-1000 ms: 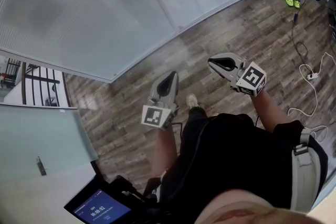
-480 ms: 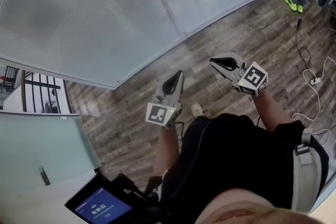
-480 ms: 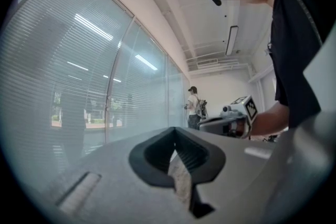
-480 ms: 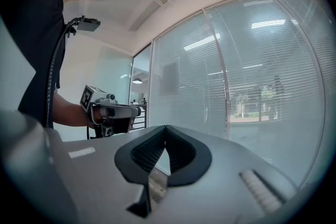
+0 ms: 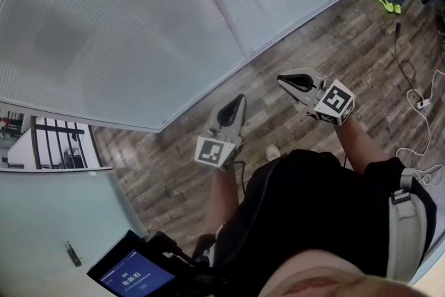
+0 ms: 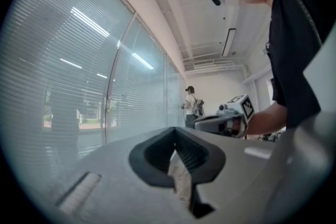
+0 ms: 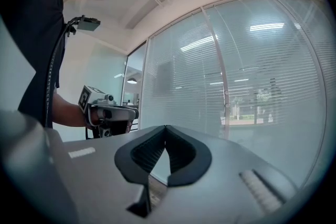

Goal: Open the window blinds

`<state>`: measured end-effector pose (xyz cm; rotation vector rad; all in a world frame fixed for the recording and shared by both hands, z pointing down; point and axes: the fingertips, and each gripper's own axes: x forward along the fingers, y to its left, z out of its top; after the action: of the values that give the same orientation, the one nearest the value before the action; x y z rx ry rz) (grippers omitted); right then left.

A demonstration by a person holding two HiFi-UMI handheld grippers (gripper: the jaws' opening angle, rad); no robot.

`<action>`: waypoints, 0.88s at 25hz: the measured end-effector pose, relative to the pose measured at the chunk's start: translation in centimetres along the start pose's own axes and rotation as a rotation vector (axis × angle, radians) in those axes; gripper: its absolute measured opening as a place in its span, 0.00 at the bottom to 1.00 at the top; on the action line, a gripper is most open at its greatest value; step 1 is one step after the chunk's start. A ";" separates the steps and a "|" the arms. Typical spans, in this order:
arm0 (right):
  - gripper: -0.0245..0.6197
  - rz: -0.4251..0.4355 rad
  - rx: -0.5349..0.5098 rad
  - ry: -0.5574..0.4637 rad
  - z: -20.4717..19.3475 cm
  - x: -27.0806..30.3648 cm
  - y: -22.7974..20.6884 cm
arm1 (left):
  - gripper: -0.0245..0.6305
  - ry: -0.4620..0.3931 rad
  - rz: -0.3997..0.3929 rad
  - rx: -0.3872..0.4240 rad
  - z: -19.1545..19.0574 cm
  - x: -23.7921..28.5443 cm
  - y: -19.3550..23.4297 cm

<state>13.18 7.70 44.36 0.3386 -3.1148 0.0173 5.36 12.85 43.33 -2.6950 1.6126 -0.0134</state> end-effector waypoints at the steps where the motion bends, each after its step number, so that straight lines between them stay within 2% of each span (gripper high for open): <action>1: 0.05 -0.007 0.001 0.001 0.1 0.6 -0.2 | 0.04 -0.002 -0.008 0.002 0.0 0.1 0.6; 11: 0.05 -0.040 -0.013 0.022 -0.1 7.1 -1.6 | 0.04 -0.009 -0.057 -0.029 -0.6 -0.2 6.8; 22: 0.05 -0.060 -0.018 0.027 -0.4 8.5 -0.9 | 0.04 -0.018 -0.064 -0.026 -1.2 -1.6 8.2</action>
<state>5.03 5.03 44.82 0.4271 -3.0745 -0.0072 -2.64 10.33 44.47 -2.7567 1.5320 0.0316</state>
